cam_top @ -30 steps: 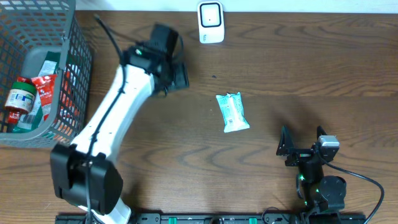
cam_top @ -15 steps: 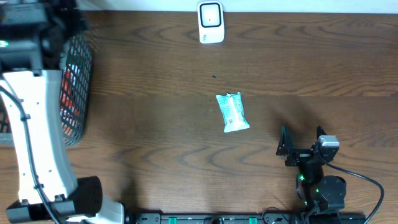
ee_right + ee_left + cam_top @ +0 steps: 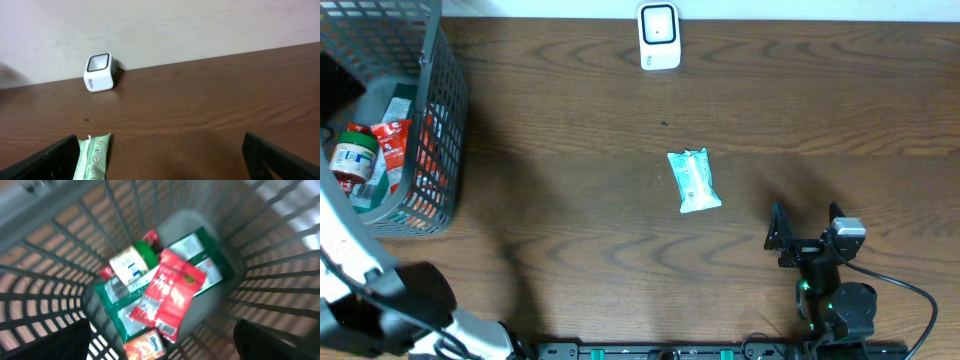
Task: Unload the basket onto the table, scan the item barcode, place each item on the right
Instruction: 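Move the left gripper back into the basket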
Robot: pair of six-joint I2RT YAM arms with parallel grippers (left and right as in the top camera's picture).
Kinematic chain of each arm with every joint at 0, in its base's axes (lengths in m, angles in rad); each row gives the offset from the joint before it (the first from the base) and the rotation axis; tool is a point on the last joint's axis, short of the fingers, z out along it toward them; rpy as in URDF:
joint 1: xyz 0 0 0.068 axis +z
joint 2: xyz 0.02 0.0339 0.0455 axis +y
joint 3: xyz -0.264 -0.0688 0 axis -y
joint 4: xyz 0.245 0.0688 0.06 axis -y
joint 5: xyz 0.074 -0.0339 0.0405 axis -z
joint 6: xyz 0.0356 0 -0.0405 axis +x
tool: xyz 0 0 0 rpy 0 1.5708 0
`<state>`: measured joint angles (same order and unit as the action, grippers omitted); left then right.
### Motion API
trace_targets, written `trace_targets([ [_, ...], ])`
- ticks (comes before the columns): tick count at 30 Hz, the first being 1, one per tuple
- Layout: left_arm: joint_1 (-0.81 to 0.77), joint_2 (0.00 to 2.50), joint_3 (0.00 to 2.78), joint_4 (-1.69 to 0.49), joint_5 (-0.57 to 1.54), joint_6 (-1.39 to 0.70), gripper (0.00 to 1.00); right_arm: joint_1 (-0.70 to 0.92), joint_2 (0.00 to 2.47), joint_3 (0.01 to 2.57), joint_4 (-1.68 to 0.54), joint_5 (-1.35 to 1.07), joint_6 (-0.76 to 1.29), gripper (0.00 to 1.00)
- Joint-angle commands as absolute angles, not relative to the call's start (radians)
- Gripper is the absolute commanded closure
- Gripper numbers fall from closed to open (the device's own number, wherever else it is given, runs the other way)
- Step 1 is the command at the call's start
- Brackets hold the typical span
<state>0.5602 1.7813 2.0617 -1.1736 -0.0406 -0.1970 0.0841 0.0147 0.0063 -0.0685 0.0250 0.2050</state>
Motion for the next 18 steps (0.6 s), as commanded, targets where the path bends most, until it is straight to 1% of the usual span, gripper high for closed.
trace_targets([
  [1,0.588,1.863,2.016,-1.197,0.009,-0.177,0.09,0.078,0.013,0.006,-0.072,0.025,0.209,0.01],
  [4,0.59,1.906,1.99,-1.192,0.009,-0.155,0.09,0.078,0.014,0.006,-0.072,0.024,0.208,0.01],
  [8,0.588,1.988,1.984,-1.184,0.017,-0.037,0.09,0.078,0.014,0.006,-0.072,0.024,0.209,0.01],
  [12,0.589,2.06,1.984,-1.184,0.017,-0.014,0.11,0.078,0.014,0.006,-0.072,0.024,0.209,0.01],
  [14,0.589,2.093,1.984,-1.186,0.018,-0.014,0.12,0.078,0.014,0.006,-0.072,0.024,0.208,0.01],
  [18,0.589,2.162,1.984,-1.193,0.02,-0.007,0.21,0.078,0.014,0.006,-0.072,0.024,0.209,0.01],
])
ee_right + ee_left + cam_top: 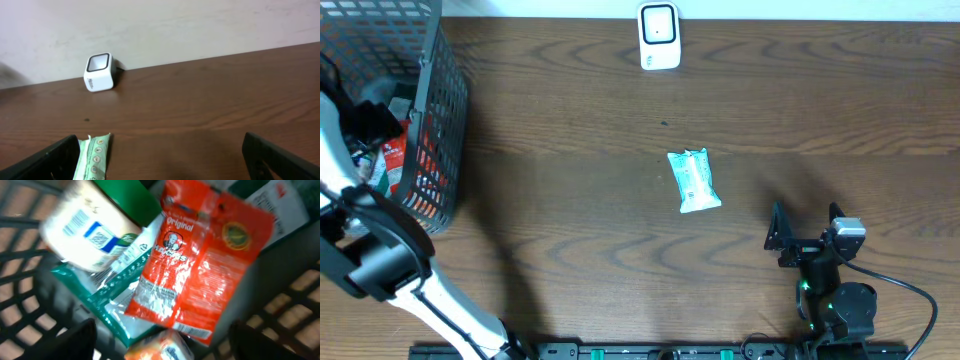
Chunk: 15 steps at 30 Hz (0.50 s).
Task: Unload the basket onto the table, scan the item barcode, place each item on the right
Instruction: 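Move the left gripper back into the basket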
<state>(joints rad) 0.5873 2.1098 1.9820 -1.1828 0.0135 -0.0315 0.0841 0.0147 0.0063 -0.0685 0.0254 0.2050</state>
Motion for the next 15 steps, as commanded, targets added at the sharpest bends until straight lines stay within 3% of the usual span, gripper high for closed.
trace_targets([
  [1,0.589,2.177,1.984,-1.193,0.02,-0.007,0.22,0.078,0.013,0.006,-0.072,0.024,0.209,0.01],
  [15,0.589,2.31,1.984,-1.181,0.064,0.003,0.21,0.078,0.014,0.006,-0.072,0.024,0.209,0.01],
])
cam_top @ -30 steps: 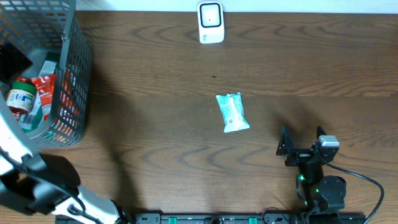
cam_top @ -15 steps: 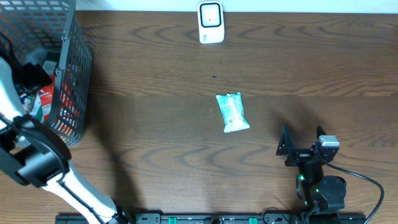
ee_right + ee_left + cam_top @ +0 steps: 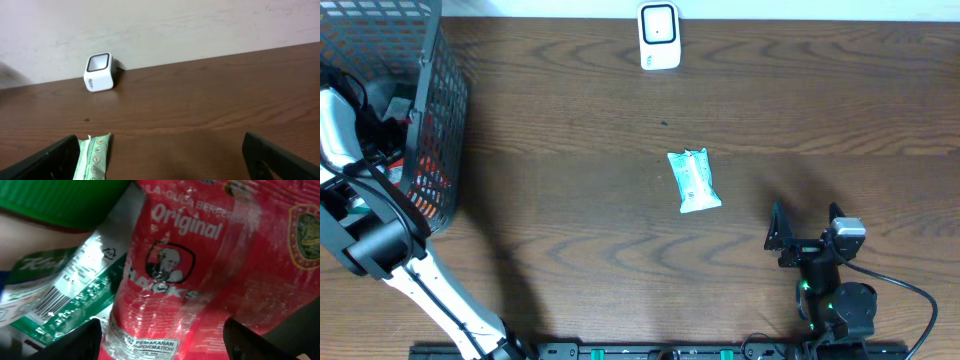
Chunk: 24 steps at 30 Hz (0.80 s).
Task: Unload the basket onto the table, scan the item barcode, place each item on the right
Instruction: 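Move the left gripper back into the basket, then grasp the red snack bag with the left gripper and lift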
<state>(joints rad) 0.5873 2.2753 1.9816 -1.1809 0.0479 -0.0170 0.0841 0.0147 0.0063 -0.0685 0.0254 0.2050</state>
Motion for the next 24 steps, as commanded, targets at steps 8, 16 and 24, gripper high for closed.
trace_targets([
  [8,0.589,2.323,1.97,-1.162,0.099,0.003,0.22,0.078,0.013,0.006,-0.072,0.024,0.209,0.01],
  [16,0.589,2.323,1.941,-1.157,0.105,-0.001,0.28,0.078,0.014,0.006,-0.072,0.024,0.209,0.01],
  [24,0.589,2.32,1.925,-1.153,0.106,-0.024,0.89,0.078,0.014,0.006,-0.072,0.024,0.209,0.01],
])
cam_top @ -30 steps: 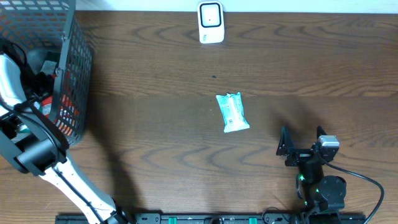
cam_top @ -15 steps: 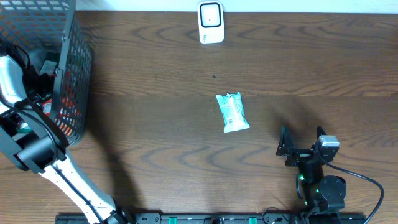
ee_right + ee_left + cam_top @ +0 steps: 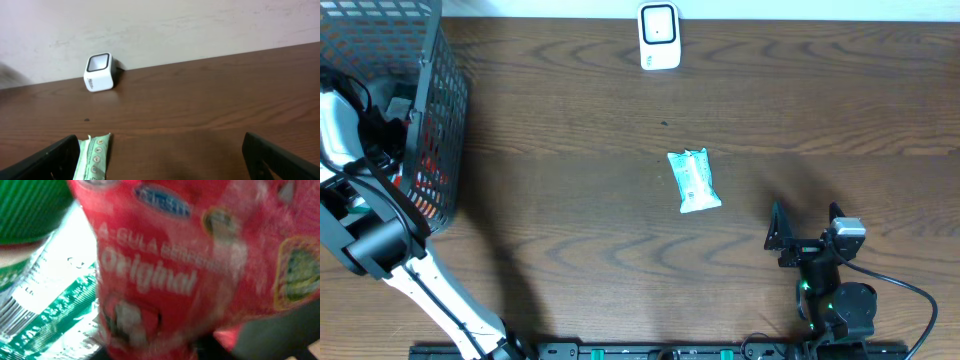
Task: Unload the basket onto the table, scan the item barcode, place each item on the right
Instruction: 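Grasp the red snack bag with the left gripper and lift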
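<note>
A red snack packet [image 3: 190,255] printed "Original" fills the blurred left wrist view. It lies on a green packet [image 3: 45,320] beside a green-lidded jar [image 3: 30,215], inside the grey wire basket [image 3: 432,110]. My left gripper [image 3: 150,352] is deep in the basket, right at the red packet; dark patches flank the packet's lower end, but the blur hides how the jaws stand. The white scanner [image 3: 659,36] stands at the table's far edge. My right gripper [image 3: 160,165] rests open near the front right, holding nothing.
A pale green wipes packet [image 3: 693,181] lies in the middle of the table, just ahead and left of the right gripper [image 3: 807,232]. The basket's walls close in on the left arm [image 3: 345,120]. The scanner [image 3: 98,72] stands against the wall.
The left wrist camera is closer to the red packet, which looks larger and blurred. The left finger no longer shows beside the packet. The right arm and table items are unchanged.
My left gripper was above the basket, looking down on the jar, the red packet and the green packet. It was then lower among them, then open astride the red packet, and is now right against it. The right arm stayed still throughout.
</note>
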Robot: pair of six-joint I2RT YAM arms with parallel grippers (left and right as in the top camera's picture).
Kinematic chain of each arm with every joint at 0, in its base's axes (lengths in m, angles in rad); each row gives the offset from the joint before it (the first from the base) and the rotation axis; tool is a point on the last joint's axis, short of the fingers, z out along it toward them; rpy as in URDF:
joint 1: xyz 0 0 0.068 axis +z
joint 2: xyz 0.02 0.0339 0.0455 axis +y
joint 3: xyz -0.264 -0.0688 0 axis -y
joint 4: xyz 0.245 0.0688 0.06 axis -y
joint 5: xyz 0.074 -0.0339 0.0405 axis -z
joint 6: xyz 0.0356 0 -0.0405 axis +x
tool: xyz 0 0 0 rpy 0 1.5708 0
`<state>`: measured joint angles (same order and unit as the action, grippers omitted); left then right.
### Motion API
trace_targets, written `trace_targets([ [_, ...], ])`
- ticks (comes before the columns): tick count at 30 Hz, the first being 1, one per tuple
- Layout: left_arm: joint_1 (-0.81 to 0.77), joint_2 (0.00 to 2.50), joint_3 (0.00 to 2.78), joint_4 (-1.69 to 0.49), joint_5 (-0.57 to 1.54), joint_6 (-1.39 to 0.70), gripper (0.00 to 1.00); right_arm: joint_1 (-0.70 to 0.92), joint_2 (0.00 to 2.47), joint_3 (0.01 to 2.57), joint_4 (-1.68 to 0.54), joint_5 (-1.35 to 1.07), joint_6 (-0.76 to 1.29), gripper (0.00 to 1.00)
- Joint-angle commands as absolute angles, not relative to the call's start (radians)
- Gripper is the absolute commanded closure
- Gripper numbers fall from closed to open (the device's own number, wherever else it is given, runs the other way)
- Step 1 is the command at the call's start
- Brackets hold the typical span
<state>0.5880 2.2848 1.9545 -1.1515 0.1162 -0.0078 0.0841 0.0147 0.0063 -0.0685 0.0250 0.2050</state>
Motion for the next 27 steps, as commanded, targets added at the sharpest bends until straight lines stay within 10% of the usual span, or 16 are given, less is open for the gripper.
trace_targets([
  [1,0.589,2.318,1.93,-1.155,0.106,-0.024,0.92,0.078,0.014,0.006,-0.072,0.024,0.209,0.01],
  [27,0.589,1.656,1.971,-0.991,0.071,-0.162,0.93,0.078,0.014,0.006,-0.072,0.024,0.209,0.01],
])
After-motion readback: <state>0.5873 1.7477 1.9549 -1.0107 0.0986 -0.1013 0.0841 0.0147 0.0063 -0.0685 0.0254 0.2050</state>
